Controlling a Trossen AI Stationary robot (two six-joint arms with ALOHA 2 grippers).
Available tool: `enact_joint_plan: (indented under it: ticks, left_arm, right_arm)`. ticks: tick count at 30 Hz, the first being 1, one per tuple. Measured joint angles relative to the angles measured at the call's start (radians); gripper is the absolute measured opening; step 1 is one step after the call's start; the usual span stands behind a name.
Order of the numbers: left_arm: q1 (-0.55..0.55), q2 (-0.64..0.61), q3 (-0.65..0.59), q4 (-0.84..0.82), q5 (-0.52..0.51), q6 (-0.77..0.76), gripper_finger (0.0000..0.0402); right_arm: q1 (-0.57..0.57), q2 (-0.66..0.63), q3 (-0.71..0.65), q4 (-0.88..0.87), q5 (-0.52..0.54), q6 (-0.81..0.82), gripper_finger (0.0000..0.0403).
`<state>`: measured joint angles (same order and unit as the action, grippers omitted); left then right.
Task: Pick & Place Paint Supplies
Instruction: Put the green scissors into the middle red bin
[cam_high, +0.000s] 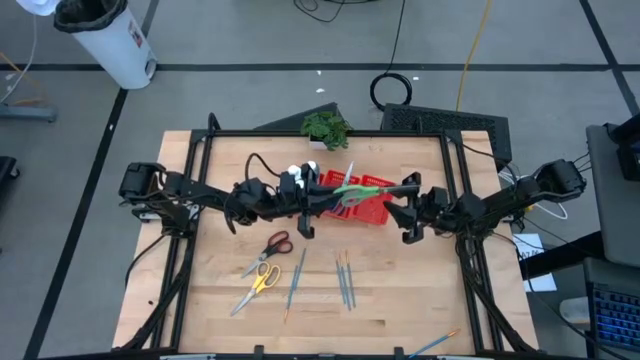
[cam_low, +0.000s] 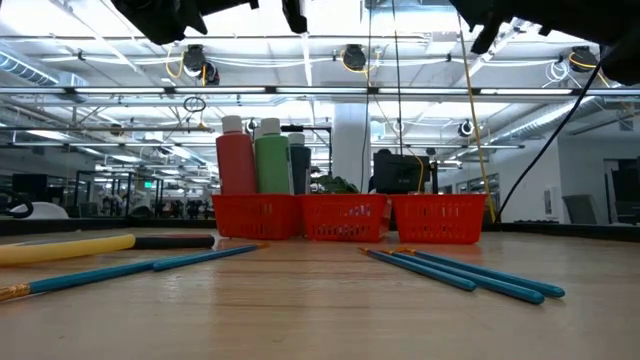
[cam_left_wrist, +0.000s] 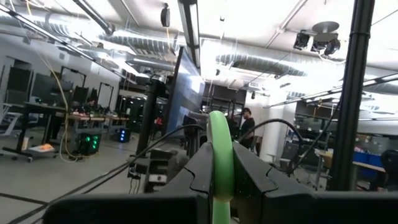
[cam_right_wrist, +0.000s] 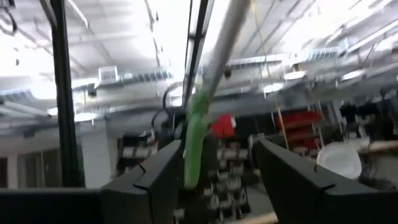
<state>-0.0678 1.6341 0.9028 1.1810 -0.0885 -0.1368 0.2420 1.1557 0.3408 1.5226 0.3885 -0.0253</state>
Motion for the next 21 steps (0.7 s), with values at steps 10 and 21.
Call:
enact_joint_plan:
  ticks: [10,21]
  left_arm:
    - [0.0,0.0,0.0,-0.004,0.01,-0.002,0.0031]
    - [-0.004,0.0,0.0,-0.008,0.026,-0.006,0.0031]
  right_arm:
    - [-0.014,-0.011,0.011,0.043,-0.029,-0.061,0.0177]
    - [-0.028,-0.016,0.015,0.045,-0.078,-0.067,0.0186]
